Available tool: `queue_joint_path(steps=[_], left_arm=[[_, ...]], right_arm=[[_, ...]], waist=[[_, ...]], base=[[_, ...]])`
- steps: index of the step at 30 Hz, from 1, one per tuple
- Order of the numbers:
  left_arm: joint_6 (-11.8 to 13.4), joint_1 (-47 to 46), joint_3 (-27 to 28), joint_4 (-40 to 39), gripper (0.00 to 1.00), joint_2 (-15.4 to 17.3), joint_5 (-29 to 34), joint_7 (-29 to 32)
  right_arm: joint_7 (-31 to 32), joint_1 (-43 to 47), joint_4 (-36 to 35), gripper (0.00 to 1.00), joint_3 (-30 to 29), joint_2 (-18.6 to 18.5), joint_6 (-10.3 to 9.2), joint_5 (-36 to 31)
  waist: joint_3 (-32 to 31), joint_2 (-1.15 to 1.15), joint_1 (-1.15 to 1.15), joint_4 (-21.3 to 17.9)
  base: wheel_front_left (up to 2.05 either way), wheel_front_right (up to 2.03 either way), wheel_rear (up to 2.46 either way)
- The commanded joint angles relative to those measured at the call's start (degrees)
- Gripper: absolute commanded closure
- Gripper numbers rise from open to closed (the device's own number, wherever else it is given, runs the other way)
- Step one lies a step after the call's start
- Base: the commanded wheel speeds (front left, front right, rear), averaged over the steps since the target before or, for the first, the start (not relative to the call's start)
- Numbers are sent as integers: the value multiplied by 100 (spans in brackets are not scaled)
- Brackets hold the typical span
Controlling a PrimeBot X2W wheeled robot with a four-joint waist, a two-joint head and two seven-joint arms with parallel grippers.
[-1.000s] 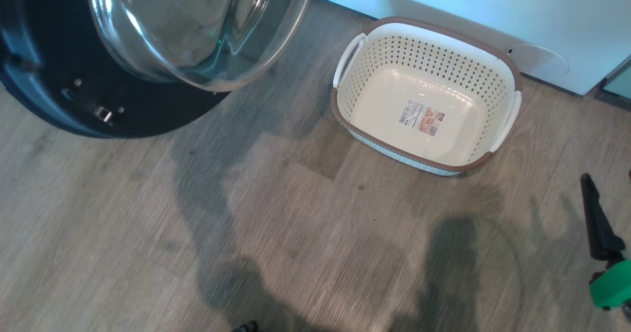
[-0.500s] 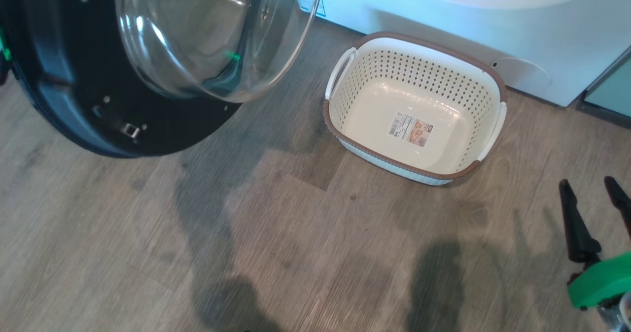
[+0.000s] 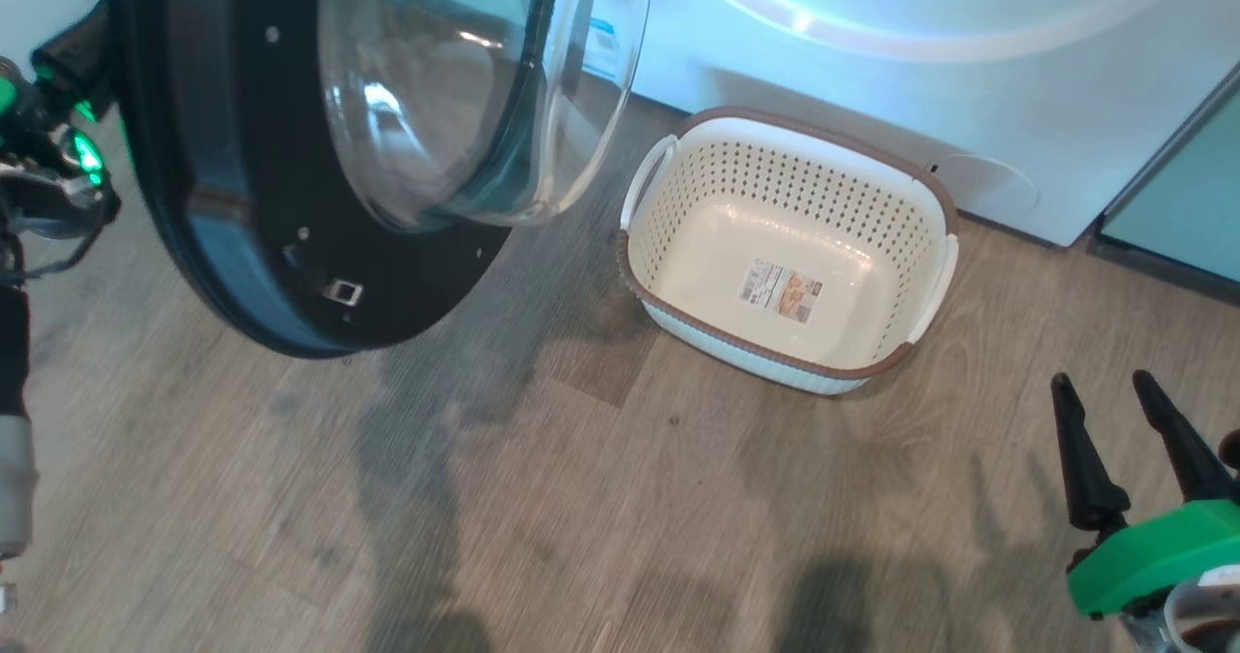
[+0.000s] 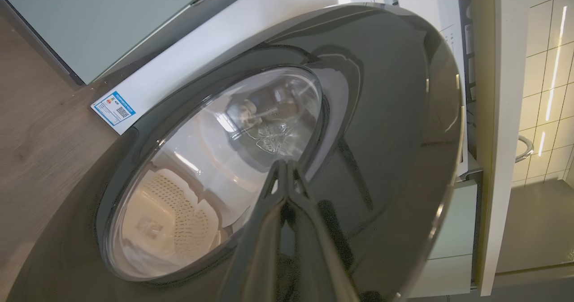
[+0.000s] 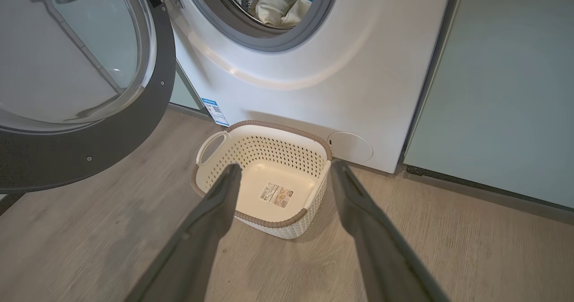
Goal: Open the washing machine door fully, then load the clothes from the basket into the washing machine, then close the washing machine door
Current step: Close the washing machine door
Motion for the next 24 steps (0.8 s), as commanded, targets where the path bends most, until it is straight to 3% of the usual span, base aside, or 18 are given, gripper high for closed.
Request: queue_joint_path(steps=[1, 24], left_arm=[[-54, -36, 146, -287, 100, 262, -68, 95], [-91, 363, -170, -958, 100, -515, -252, 142]], right_arm=[[-112, -211, -136, 0, 132, -16, -16, 49], [-448, -255, 318, 0, 231, 212, -16, 120]], waist=[[-75, 0, 0, -35], [-425, 0, 0, -553]], base=[[0, 0, 0], [0, 0, 0]])
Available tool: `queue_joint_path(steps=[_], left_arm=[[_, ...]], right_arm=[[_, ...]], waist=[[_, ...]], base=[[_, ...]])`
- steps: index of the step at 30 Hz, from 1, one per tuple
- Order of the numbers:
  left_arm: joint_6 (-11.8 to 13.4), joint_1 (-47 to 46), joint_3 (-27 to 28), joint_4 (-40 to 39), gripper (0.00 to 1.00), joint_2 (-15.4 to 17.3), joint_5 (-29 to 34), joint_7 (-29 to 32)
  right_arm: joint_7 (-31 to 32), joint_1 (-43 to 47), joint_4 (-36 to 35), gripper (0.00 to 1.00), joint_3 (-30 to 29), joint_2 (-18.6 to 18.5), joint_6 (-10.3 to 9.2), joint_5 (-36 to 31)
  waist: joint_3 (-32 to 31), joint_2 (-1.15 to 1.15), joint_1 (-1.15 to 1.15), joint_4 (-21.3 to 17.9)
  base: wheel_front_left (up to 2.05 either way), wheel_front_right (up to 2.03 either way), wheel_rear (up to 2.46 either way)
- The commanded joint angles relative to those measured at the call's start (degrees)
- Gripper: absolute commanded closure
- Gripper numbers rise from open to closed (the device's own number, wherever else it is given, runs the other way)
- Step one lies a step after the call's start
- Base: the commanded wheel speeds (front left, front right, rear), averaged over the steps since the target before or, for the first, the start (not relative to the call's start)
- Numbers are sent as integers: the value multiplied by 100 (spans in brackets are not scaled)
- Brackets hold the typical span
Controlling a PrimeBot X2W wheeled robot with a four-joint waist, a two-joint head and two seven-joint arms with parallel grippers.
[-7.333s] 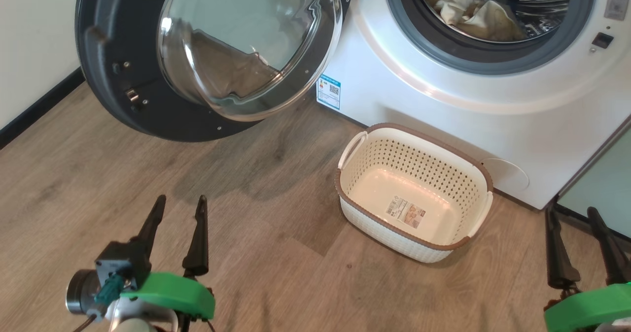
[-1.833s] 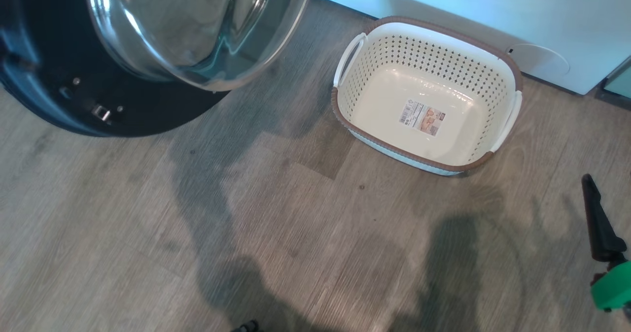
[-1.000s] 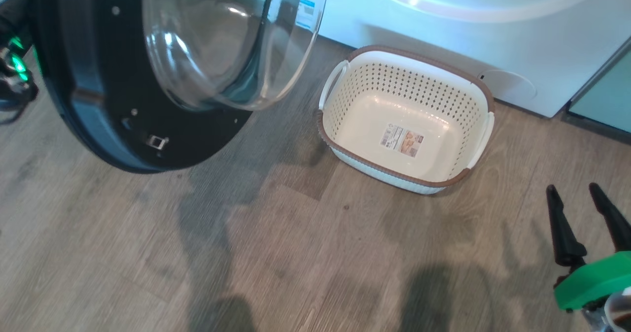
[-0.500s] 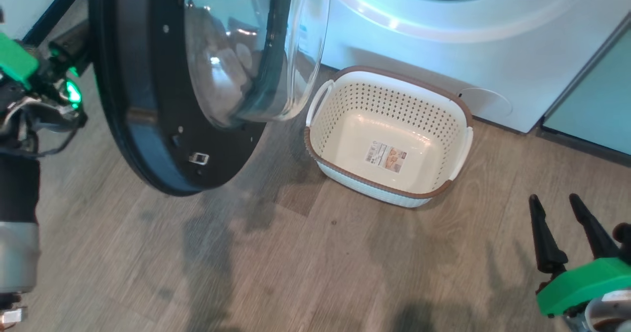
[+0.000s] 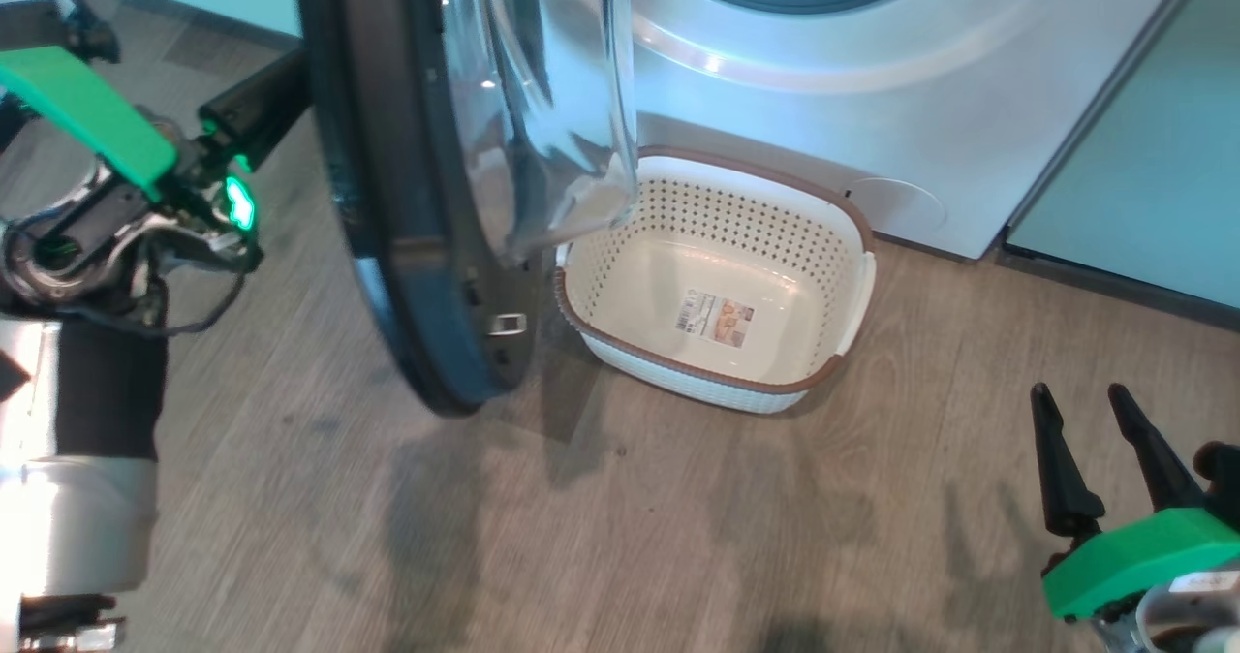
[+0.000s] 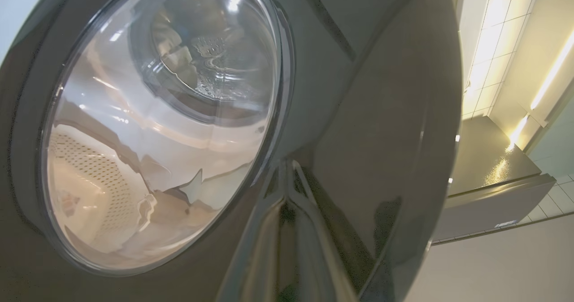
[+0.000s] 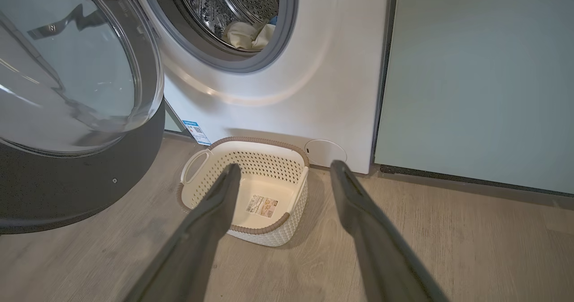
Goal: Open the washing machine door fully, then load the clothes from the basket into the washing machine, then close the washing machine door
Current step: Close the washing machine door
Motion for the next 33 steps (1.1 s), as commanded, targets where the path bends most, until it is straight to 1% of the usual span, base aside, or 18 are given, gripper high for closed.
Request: queue_joint_path(steps=[1, 8, 15, 24, 33], left_arm=[[-47, -152, 156, -272, 100, 191, -52, 35], [-51, -156, -9, -412, 100, -57, -48, 28], [-55, -253, -49, -399, 100, -264, 15, -167], [-57, -437, -135, -391, 100, -448, 207, -455], [-58, -550, -178, -333, 100, -529, 275, -651]], right_arm=[[-72, -189, -163, 0, 128, -4, -16, 20], [-142, -279, -99, 0, 153, 37, -16, 39], [-216, -446, -39, 0, 187, 57, -16, 51], [-408, -666, 167, 0, 212, 103, -16, 119], [-532, -816, 336, 0, 279, 131, -16, 168]], waist=[[-6, 0, 0, -37], [40, 0, 0, -232], [150, 0, 0, -516], [314, 0, 0, -1024], [363, 0, 0, -1378]], base=[[0, 0, 0], [0, 0, 0], [0, 0, 0], [0, 0, 0], [0, 0, 0]])
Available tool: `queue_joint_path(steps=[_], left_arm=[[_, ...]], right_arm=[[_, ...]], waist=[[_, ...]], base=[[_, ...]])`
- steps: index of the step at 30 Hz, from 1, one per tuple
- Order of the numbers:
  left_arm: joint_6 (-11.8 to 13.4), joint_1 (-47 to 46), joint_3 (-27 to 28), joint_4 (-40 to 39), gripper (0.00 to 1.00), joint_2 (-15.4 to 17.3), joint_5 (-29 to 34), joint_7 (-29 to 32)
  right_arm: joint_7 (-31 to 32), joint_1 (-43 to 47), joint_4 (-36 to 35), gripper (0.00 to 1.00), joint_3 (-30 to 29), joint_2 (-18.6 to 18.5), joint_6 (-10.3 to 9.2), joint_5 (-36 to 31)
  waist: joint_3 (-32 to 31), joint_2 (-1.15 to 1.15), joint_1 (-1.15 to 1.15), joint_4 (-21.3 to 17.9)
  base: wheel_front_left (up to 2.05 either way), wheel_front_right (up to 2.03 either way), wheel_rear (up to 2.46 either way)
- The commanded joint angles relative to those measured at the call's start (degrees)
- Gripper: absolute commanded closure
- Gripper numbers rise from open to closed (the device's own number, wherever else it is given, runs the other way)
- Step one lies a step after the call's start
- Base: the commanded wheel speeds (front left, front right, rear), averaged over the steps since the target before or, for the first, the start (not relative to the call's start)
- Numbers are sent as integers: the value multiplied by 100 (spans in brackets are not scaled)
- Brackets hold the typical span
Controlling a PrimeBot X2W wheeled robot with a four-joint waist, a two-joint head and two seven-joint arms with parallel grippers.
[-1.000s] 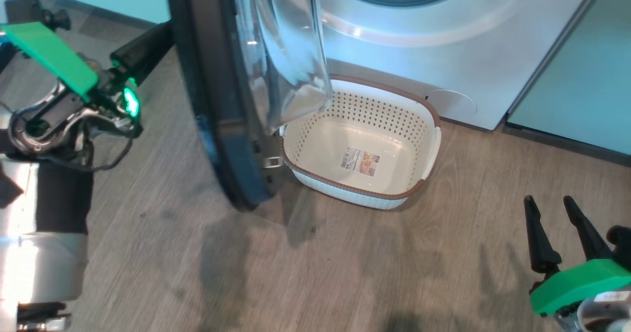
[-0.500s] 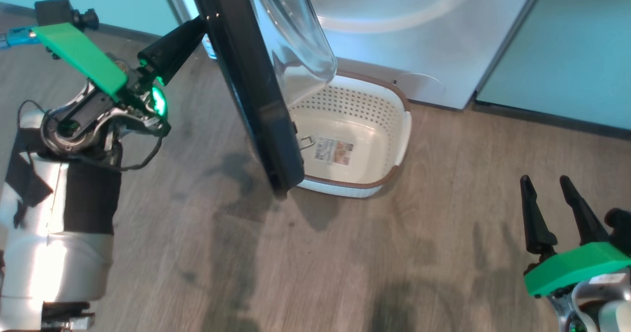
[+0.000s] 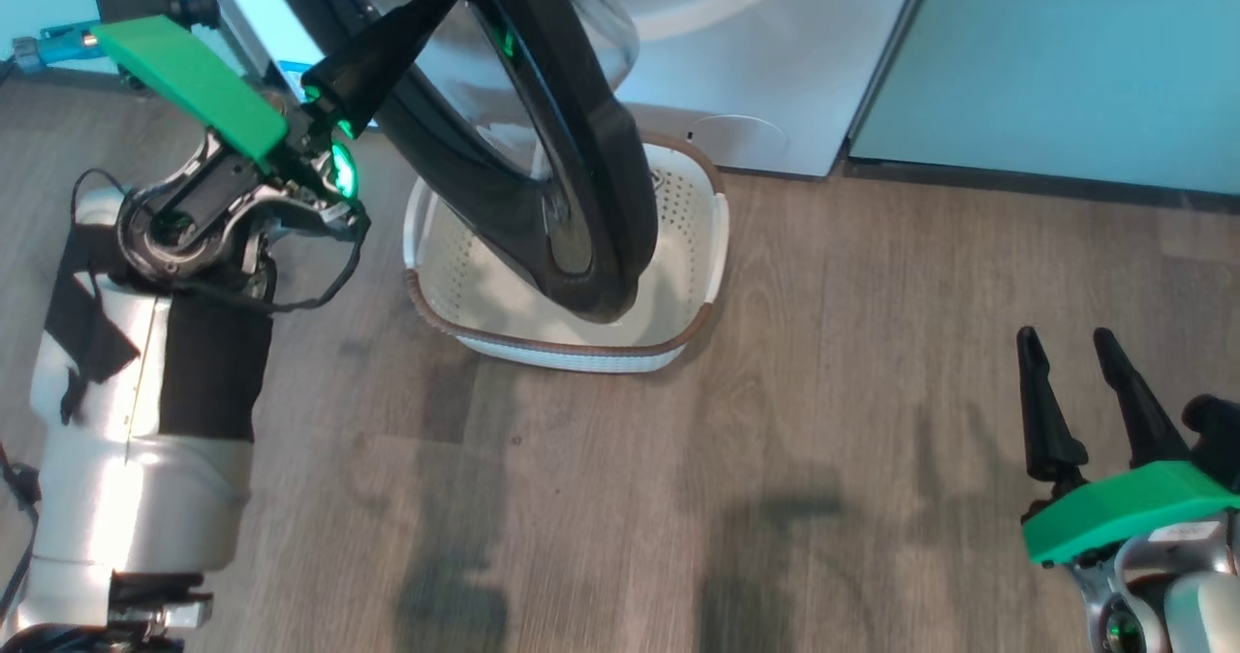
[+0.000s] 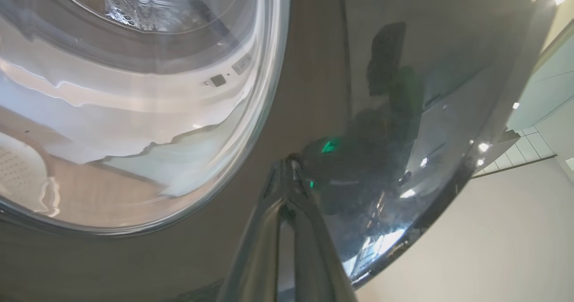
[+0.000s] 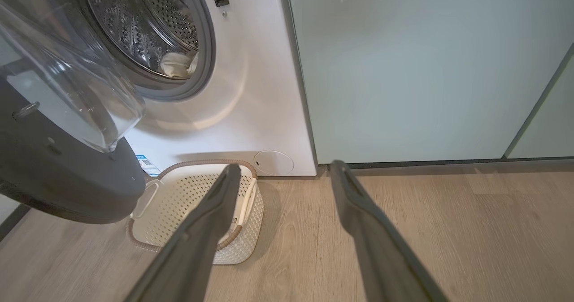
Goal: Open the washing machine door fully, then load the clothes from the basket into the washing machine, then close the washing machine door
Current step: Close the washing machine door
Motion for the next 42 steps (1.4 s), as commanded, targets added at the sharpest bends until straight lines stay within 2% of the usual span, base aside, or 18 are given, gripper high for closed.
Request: queue_joint_path(steps=[1, 13, 22, 25, 29, 30, 31, 32, 33, 38, 42], left_arm=[[-50, -289, 193, -178, 100, 190, 37, -58], [-50, -150, 268, -312, 100, 176, -36, -259], [-50, 354, 461, -726, 100, 166, -165, -397], [-50, 587, 523, -927, 100, 177, -112, -502], [-50, 1002, 526, -1265, 100, 265, 289, -839], [-50, 1113, 509, -1358, 89, 283, 419, -961], [-50, 1221, 494, -1440, 63, 289, 555, -1111], [-50, 1324, 459, -1513, 22, 282, 669, -1245], [-50, 1423, 421, -1584, 0, 293, 824, -1402], [-50, 1860, 217, -1670, 0, 385, 1774, -2325], [2, 2209, 60, -1599, 0, 510, 2990, -3139]], right_arm=[[-79, -217, -128, 0, 125, -7, -16, 43], [-231, -365, 66, 0, 80, 13, -16, 73], [-291, -345, 127, 0, -173, -1, -16, 13], [-288, -322, 109, 0, -240, -6, -16, -21], [-283, -272, 65, 0, -321, -7, -16, -54], [-275, -250, 48, 0, -340, -6, -16, -62], [-269, -228, 33, 0, -361, -5, -16, -69], [-265, -203, 17, 0, -386, -4, -16, -76], [-256, -179, 0, 0, -411, -3, -16, -84], [-205, -64, -85, 0, -459, 2, -16, -133], [-160, 38, -131, 0, -454, 8, -16, -151]], waist=[[22, 0, -1, -87], [20, 0, -1, -205], [-81, 0, -1, -54], [-139, 0, -1, -6], [-243, 0, -1, 57], [-259, 0, -1, 76], [-283, 0, -1, 99], [-307, 0, -1, 128], [-326, 0, -1, 156], [-440, 0, -1, 250], [-554, 0, -1, 268]], base=[[0, 0, 0], [0, 0, 0], [0, 0, 0], [0, 0, 0], [0, 0, 0], [0, 0, 0], [0, 0, 0], [0, 0, 0], [0, 0, 0], [0, 0, 0], [0, 0, 0]])
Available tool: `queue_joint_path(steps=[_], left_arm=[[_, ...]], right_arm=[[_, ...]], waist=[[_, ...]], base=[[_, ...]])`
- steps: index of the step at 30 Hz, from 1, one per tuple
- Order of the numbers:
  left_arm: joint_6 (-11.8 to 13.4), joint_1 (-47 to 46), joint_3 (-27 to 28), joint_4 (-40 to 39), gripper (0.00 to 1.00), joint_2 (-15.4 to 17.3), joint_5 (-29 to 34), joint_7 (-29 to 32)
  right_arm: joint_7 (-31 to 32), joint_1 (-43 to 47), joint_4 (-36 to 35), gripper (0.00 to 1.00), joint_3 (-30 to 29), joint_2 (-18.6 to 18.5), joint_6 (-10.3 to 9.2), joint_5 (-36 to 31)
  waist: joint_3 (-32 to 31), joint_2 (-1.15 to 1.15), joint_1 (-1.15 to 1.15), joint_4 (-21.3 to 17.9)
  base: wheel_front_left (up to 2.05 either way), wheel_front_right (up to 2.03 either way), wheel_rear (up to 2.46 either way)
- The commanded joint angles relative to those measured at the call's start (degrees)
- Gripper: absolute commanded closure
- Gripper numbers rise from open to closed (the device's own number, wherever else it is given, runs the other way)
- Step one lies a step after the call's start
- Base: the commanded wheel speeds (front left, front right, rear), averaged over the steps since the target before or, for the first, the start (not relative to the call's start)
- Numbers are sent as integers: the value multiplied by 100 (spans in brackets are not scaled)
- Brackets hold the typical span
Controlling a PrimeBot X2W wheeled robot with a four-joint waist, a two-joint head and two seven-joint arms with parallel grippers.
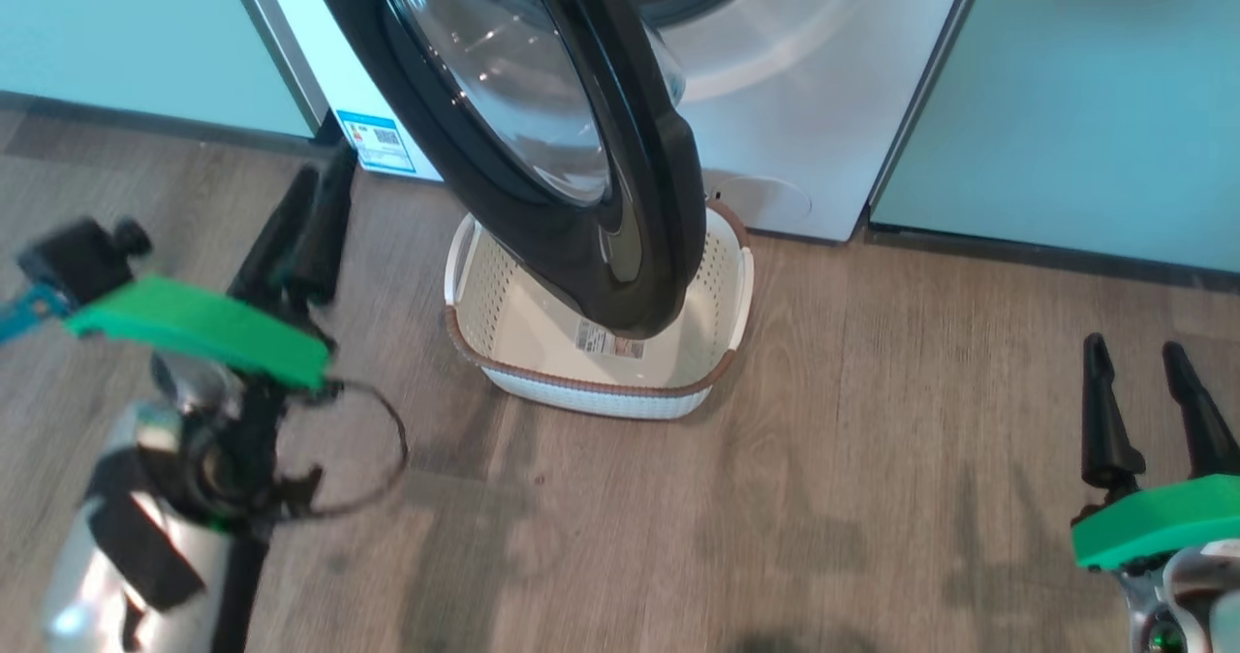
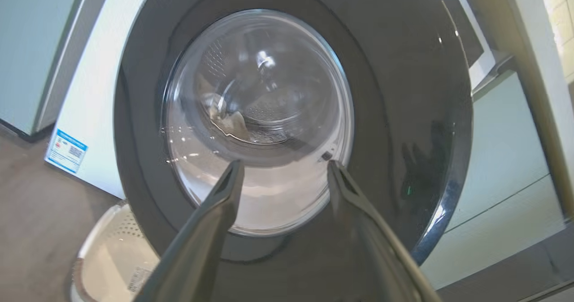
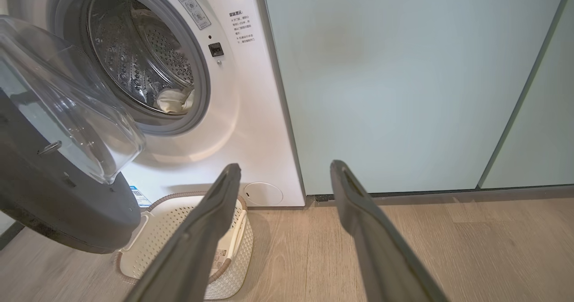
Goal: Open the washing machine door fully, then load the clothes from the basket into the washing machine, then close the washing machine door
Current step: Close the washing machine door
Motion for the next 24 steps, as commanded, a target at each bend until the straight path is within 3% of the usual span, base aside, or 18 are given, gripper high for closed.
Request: queue_joint_path(steps=[1, 11, 12, 18, 24], left_arm=[[51, -30, 87, -190, 0, 271, 442, -187], [964, 816, -712, -518, 0, 407, 2977, -1228], [964, 816, -712, -518, 0, 407, 2977, -1228], [1495, 1285, -1023, -675, 0, 477, 3860, -1372], [1712, 1628, -1173, -798, 0, 442, 4105, -1408]], right_arm=[[11, -27, -238, 0, 98, -16, -16, -64], [93, 371, -482, 0, 81, 2, -16, -91], [93, 371, -482, 0, 81, 2, -16, -91], [146, 611, -694, 0, 102, 12, -16, -153], [142, 808, -978, 0, 111, 21, -16, -338]], waist=[[-43, 0, 1, 8], [-211, 0, 1, -26], [-211, 0, 1, -26], [-262, 0, 1, -99], [-302, 0, 1, -151]], base=[[0, 0, 0], [0, 0, 0], [0, 0, 0], [0, 0, 0], [0, 0, 0]])
